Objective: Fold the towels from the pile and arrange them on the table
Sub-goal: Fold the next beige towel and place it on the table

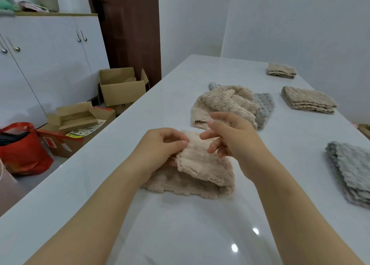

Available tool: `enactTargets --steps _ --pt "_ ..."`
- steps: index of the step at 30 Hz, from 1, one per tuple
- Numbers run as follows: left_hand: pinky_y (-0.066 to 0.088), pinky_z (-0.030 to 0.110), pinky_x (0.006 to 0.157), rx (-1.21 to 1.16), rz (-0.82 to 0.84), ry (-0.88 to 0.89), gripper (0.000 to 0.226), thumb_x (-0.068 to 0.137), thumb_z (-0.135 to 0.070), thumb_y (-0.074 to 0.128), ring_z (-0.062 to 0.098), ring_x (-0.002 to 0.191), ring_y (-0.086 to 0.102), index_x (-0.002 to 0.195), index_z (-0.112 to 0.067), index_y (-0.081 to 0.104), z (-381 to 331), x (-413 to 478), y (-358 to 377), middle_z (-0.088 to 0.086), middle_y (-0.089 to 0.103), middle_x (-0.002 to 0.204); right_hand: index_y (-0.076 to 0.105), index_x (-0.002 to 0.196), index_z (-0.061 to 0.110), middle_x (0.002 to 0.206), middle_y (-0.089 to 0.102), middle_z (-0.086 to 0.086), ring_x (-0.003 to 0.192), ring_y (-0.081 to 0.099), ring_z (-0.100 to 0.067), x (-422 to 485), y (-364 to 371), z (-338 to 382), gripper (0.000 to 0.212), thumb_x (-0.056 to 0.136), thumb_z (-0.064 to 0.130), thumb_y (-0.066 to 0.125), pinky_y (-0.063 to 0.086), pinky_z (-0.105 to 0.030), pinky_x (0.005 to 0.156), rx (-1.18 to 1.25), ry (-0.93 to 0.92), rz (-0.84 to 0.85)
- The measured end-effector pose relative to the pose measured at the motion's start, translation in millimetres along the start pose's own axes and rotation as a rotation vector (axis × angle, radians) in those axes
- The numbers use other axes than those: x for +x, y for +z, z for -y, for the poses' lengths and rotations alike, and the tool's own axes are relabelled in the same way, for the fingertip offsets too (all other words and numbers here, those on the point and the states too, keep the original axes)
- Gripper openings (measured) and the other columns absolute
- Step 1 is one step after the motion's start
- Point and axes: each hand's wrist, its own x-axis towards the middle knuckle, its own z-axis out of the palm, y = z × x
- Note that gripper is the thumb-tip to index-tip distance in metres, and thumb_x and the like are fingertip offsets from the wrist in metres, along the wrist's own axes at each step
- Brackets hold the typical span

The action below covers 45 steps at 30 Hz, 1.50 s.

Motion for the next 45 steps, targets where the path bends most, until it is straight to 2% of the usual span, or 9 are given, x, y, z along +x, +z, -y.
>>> enactTargets --steps 9,15,18,22,25,28,38,41,45 --pt "0.043 0.012 0.041 0.296 -0.152 0.019 0.015 0.079 -0.004 0.067 0.000 0.043 0.053 0.072 -0.017 0.069 4 9 -43 -0.006 0.066 0.054 0.054 0.109 0.027 0.071 0.070 0.001 0.043 0.052 -0.007 1 2 -9 0.022 0.088 0.020 0.056 0.036 -0.019 0.041 -0.169 -0.011 0.002" --pt "0.043 0.020 0.057 0.635 -0.179 0.038 0.018 0.079 -0.013 0.067 0.004 0.063 0.058 0.068 -0.027 0.066 13 12 -42 -0.009 0.066 0.071 0.057 0.110 0.025 0.069 0.069 0.003 0.040 0.051 0.002 2 7 -19 0.022 0.088 0.028 0.056 0.043 -0.016 0.049 -0.446 -0.038 0.018" --pt "0.045 0.029 0.070 0.818 -0.171 0.026 0.014 0.082 -0.021 0.063 0.012 0.084 0.056 0.074 -0.032 0.061 9 8 -42 -0.011 0.062 0.084 0.059 0.109 0.028 0.073 0.067 0.010 0.066 0.060 -0.002 2 15 -23 0.023 0.088 0.032 0.051 0.047 -0.027 0.066 -0.658 -0.143 -0.078" --pt "0.028 0.033 0.098 0.873 -0.284 0.289 0.037 0.092 -0.025 0.049 0.022 0.127 0.033 0.129 -0.026 0.044 6 5 -27 0.002 0.045 0.131 0.059 0.116 0.022 0.113 0.063 0.009 0.109 0.050 -0.015 1 25 -30 0.030 0.088 0.028 0.051 0.038 -0.030 0.086 -0.851 -0.407 -0.183" --pt "0.009 0.035 0.116 0.725 -0.068 0.259 0.053 0.097 -0.024 0.038 0.014 0.141 0.015 0.146 -0.019 0.018 10 1 -4 0.001 0.023 0.152 0.047 0.132 0.019 0.143 0.043 0.004 0.136 0.028 -0.014 1 33 -44 0.042 0.092 0.032 0.045 0.020 -0.030 0.105 -1.002 -0.404 -0.069" --pt "-0.005 0.036 0.115 0.989 0.047 0.117 0.055 0.099 -0.032 0.026 0.007 0.143 0.000 0.148 -0.022 0.003 28 2 2 -0.003 0.010 0.157 0.028 0.144 0.018 0.155 0.020 0.004 0.143 0.005 -0.010 2 38 -61 0.051 0.096 0.037 0.033 0.004 -0.028 0.112 -1.109 -0.322 0.058" --pt "0.003 0.035 0.114 1.152 0.156 0.136 0.051 0.099 -0.038 0.021 0.008 0.143 0.001 0.147 -0.023 0.013 41 8 -12 -0.008 0.008 0.157 0.023 0.146 0.019 0.156 0.016 0.005 0.144 0.003 -0.009 5 37 -73 0.052 0.097 0.037 0.027 0.001 -0.032 0.115 -1.122 -0.223 0.114" --pt "0.005 0.037 0.114 1.137 0.053 0.208 0.049 0.099 -0.039 0.022 0.006 0.142 0.006 0.146 -0.027 0.020 46 1 -10 -0.011 0.014 0.155 0.028 0.144 0.018 0.155 0.022 0.005 0.143 0.007 -0.009 3 35 -73 0.049 0.097 0.035 0.029 0.004 -0.032 0.114 -1.044 -0.245 0.093" --pt "0.020 0.037 0.110 1.045 -0.168 0.229 0.047 0.096 -0.040 0.027 0.014 0.138 0.023 0.139 -0.024 0.036 45 -6 -8 -0.002 0.032 0.148 0.042 0.130 0.015 0.135 0.047 0.000 0.132 0.031 -0.021 0 31 -69 0.047 0.088 0.035 0.047 0.024 -0.038 0.108 -0.859 -0.239 -0.170"
